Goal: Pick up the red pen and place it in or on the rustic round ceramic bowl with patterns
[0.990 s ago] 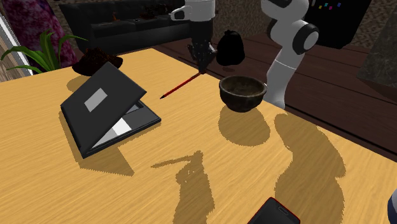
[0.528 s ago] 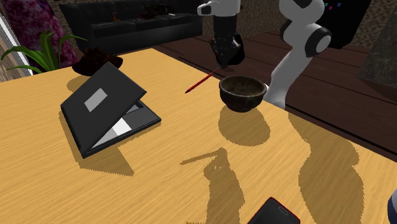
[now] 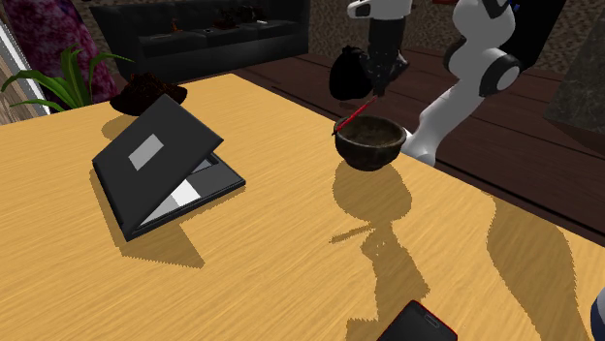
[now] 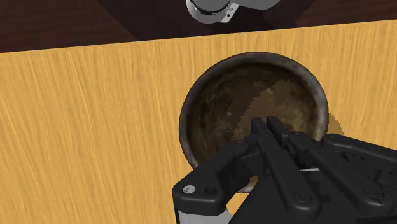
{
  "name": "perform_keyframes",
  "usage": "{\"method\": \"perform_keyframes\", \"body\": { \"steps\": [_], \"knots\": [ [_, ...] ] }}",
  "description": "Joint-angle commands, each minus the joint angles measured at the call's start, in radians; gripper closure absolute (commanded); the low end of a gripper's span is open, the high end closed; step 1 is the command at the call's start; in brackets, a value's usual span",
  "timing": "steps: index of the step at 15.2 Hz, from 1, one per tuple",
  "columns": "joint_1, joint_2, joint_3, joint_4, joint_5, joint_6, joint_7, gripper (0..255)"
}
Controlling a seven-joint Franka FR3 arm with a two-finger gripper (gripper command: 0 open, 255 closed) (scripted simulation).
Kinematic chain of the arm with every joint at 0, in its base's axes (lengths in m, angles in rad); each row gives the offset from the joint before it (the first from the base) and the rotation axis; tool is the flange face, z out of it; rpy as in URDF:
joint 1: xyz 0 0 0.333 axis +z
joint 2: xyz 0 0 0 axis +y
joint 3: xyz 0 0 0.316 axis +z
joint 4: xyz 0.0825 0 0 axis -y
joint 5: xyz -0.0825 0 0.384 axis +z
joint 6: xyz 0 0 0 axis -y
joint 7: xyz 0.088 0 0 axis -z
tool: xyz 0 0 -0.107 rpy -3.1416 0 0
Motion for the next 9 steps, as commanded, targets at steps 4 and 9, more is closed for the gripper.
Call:
{"method": "perform_keyframes", "body": {
  "steps": [4,9],
  "knots": [
    [0.011,-0.103,-0.008,-0.070,0.008,-0.034,0.003,255],
    [0.014,-0.156,-0.004,-0.175,0.012,0.017,-0.004,255]
  ]
}}
